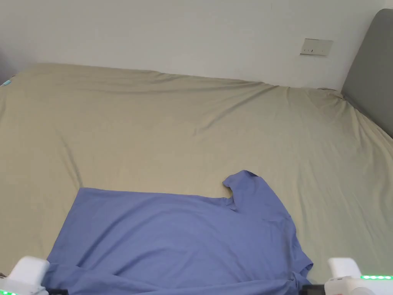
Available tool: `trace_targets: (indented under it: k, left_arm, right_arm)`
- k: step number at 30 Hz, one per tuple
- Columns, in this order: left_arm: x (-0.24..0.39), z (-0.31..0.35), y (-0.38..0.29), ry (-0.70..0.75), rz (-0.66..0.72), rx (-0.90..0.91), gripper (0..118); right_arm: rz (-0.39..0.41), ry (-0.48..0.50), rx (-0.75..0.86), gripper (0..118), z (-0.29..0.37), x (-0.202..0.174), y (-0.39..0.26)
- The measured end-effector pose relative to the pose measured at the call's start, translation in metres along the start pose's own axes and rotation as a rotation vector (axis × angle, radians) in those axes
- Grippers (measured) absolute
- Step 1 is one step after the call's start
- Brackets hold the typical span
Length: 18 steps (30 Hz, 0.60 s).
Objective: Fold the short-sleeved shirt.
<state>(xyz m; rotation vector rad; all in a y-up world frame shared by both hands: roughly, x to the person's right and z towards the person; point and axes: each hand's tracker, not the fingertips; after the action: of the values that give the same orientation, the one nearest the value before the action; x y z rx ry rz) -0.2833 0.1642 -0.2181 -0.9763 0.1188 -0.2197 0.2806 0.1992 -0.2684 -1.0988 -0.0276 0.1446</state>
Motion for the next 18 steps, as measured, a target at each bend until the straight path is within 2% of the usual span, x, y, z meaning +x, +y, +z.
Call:
trace_targets:
  k: [3,5,8,11,12,14,15,16,17,18]
  left_arm:
    - [-0.008,0.047,0.033,-0.001,0.094,0.204,112]
    - [-0.004,0.097,0.056,0.065,0.147,0.459,112]
    - [0.001,0.151,0.089,0.083,0.200,0.668,112]
    - [0.015,0.193,0.112,0.074,0.242,0.810,109]
    - [0.021,0.203,0.116,0.066,0.250,0.848,105]
    - [0.037,0.221,0.125,0.070,0.239,0.907,100]
    - [0.044,0.226,0.128,0.087,0.231,0.928,93]
    - [0.052,0.229,0.130,0.107,0.221,0.940,72]
    - [0.059,0.229,0.133,0.109,0.204,0.950,54]
    - [0.065,0.229,0.134,0.109,0.189,0.950,40]
  right_arm:
    - [0.007,0.006,0.223,108,0.059,-0.002,0.027]
    - [0.029,-0.005,0.400,108,0.102,-0.012,0.043]
    - [0.058,-0.038,0.667,108,0.161,-0.038,0.057]
    - [0.097,-0.107,0.833,108,0.201,-0.075,0.063]
    - [0.104,-0.123,0.877,107,0.210,-0.086,0.063]
    - [0.127,-0.114,0.939,106,0.223,-0.107,0.064]
    - [0.139,-0.103,0.948,105,0.226,-0.114,0.066]
    - [0.152,-0.090,0.950,101,0.228,-0.122,0.067]
    - [0.162,-0.082,0.957,90,0.229,-0.130,0.067]
    - [0.168,-0.080,0.966,68,0.229,-0.137,0.066]
